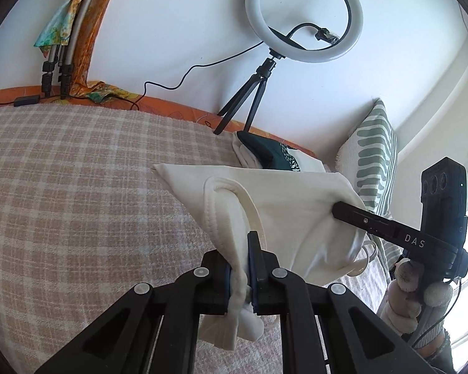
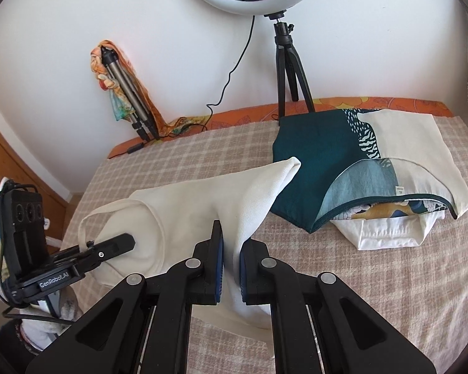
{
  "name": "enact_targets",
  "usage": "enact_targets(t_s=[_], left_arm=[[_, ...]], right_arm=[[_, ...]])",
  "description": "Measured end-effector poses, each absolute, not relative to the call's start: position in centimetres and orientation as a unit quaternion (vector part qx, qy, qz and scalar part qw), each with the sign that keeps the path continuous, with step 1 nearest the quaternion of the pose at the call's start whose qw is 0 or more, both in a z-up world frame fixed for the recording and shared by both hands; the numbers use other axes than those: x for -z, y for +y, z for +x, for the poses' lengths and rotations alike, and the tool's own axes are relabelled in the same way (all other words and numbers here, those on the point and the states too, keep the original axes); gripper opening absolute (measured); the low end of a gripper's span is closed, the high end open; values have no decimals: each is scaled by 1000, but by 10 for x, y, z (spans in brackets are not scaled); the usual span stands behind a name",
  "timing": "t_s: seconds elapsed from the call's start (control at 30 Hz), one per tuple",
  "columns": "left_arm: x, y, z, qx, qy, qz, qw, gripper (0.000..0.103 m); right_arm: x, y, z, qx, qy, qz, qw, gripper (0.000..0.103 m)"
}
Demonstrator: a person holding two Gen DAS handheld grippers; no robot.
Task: Fold small clothes
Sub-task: 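Lift the folded camisole with both tools and carry it to the clothes stack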
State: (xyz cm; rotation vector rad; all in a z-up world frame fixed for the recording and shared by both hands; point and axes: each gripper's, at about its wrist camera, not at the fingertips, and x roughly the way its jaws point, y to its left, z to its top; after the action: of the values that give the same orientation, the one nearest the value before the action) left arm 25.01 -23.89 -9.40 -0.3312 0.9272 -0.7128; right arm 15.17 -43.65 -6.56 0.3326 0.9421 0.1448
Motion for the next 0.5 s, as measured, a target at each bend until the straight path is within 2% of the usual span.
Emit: enact_targets(t_s=[0.5], left_arm=[[55, -375, 308, 373, 391, -101, 835, 6]], right_arm=[[34, -557, 188, 24, 414, 136, 900, 7]])
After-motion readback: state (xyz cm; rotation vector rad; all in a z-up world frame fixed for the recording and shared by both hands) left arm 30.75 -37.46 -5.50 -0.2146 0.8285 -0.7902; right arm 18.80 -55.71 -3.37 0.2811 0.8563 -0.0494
